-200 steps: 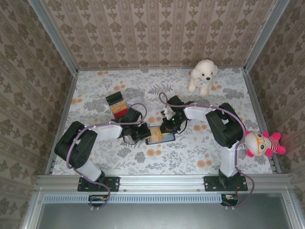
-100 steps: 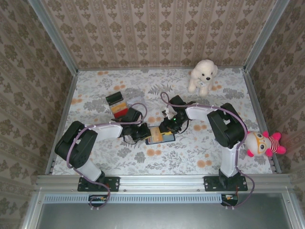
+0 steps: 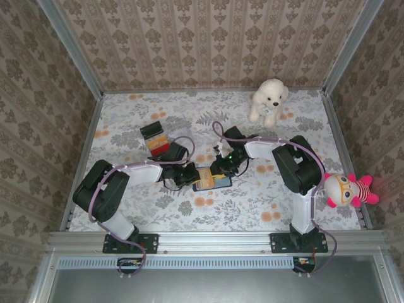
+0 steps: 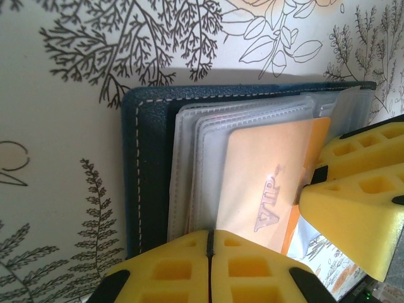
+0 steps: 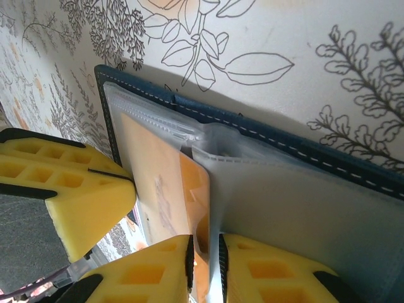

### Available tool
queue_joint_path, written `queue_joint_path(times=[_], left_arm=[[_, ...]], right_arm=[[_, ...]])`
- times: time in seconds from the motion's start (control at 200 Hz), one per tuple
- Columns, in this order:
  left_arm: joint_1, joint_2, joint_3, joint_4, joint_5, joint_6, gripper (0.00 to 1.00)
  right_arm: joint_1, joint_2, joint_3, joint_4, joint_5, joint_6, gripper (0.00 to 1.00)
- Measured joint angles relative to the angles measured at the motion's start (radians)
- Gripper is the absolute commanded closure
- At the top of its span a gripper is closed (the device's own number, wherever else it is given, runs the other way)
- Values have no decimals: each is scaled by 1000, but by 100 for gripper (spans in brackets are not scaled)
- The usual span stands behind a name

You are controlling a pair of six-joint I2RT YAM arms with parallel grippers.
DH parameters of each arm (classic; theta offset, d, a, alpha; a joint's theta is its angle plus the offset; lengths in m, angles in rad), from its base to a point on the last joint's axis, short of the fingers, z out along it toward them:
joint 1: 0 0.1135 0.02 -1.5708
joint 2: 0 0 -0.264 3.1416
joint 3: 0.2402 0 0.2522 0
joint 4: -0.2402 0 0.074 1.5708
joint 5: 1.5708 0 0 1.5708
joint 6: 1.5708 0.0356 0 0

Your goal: Take the credit cards out of the card holder

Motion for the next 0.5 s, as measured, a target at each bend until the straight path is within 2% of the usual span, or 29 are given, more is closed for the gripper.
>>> queue_joint_path(times=[0.275, 0.5], left_arm=[[0, 0, 0, 0, 0, 0, 93], [0, 0, 0, -1, 0, 7, 93]], right_arm=[[4, 15, 14, 5, -5, 10, 89], [4, 15, 18, 6, -8, 48, 92]])
